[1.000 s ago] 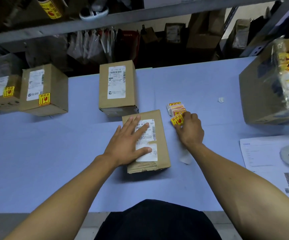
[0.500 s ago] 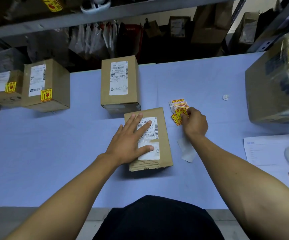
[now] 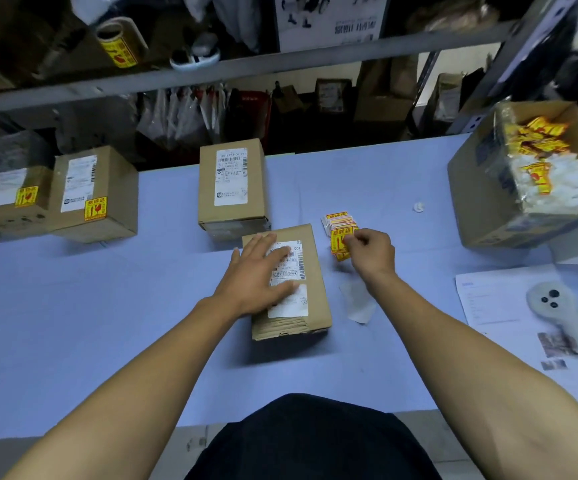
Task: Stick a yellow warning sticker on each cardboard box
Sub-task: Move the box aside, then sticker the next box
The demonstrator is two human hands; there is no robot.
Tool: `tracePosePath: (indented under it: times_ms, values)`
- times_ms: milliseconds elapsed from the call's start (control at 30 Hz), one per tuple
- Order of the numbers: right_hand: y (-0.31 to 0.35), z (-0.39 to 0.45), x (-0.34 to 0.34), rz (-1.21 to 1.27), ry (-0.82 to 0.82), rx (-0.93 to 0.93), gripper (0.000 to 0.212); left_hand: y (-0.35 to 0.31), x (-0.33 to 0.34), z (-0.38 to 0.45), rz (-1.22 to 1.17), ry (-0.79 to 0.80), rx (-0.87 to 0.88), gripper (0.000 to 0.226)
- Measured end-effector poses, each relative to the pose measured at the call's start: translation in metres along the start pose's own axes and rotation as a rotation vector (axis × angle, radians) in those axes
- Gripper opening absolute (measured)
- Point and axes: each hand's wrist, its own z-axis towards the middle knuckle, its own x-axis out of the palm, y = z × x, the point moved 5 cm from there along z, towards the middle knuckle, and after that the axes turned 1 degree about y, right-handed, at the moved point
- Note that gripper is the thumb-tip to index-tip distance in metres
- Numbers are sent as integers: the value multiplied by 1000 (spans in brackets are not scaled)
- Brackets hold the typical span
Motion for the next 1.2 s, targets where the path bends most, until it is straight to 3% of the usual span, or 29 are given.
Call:
tracePosePath:
  times_ms: [200, 333, 433, 667, 900, 1200]
  values:
    - [26, -44, 8, 289, 71, -46, 4, -22, -24, -4, -350, -267, -67, 45]
    - [38, -75, 16, 375, 158, -77, 7, -24, -19, -5, -847, -202, -259, 41]
    - [39, -92, 23, 381, 216, -51, 11, -22, -14, -11, -1175, -148, -333, 20]
    - [50, -116, 32, 440, 296, -22, 6, 1, -19, -32, -1202, -138, -289, 4]
    - [61, -127, 42, 383, 440, 20, 16, 19, -31, -44, -1176, -109, -239, 17]
    - [64, -138, 50, 288, 542, -26, 10, 26, -34, -45, -1234, -178, -266, 12]
